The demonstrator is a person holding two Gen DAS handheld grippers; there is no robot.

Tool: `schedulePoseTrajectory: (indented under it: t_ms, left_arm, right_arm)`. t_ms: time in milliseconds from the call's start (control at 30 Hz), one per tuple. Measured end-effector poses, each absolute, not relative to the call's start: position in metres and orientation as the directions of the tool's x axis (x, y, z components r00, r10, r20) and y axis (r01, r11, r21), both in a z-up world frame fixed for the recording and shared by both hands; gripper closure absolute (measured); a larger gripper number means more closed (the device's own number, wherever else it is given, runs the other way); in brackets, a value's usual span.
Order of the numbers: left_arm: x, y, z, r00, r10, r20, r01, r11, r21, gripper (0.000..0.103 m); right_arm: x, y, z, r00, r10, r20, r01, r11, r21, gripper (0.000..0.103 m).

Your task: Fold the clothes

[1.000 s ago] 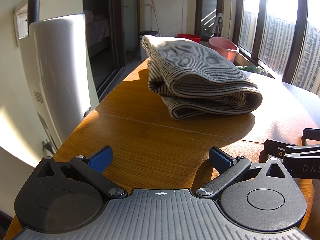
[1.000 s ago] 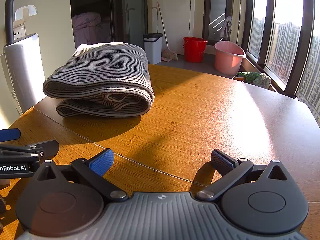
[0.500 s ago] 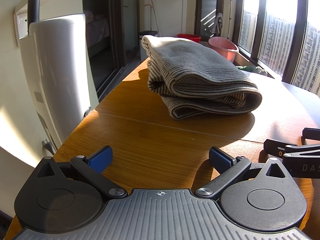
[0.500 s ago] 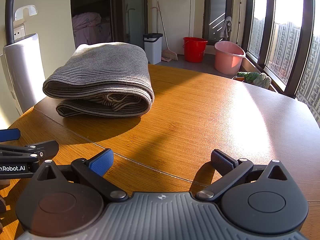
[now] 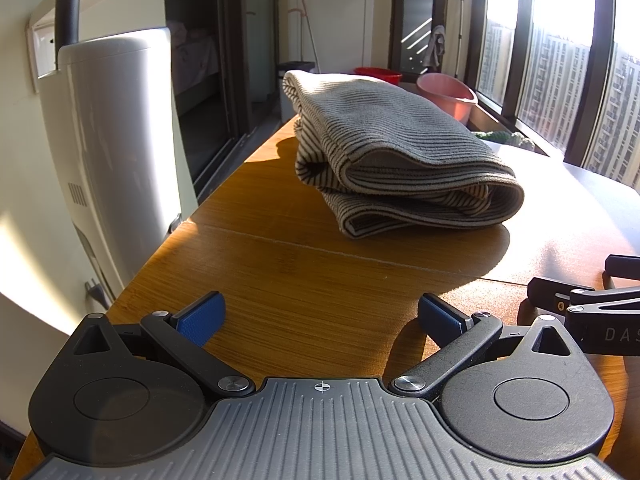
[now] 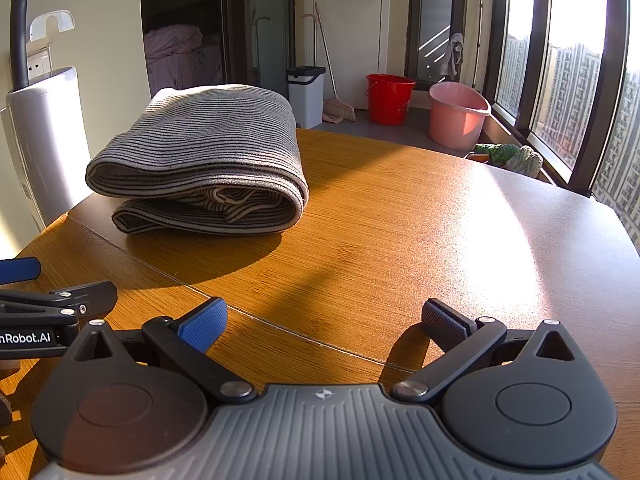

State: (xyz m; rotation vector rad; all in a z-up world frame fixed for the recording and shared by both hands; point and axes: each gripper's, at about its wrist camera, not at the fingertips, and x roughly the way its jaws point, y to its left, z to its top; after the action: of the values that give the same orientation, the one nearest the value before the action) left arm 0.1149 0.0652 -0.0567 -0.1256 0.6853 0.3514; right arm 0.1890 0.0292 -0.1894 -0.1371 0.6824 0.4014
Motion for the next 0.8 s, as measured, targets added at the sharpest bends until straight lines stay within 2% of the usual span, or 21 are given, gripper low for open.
schedulePoseTrajectory:
  t_ms: [800]
  left_arm:
    - [0.1125, 0.0633, -0.0563, 0.720, 0.273, -0.638, -0.354, 0.935, 0.000, 0.000]
  right_arm:
    - [0.1889, 0.0292, -0.1893, 0.703, 0.315, -0.638, -0.404, 0.915, 0.007, 0.000]
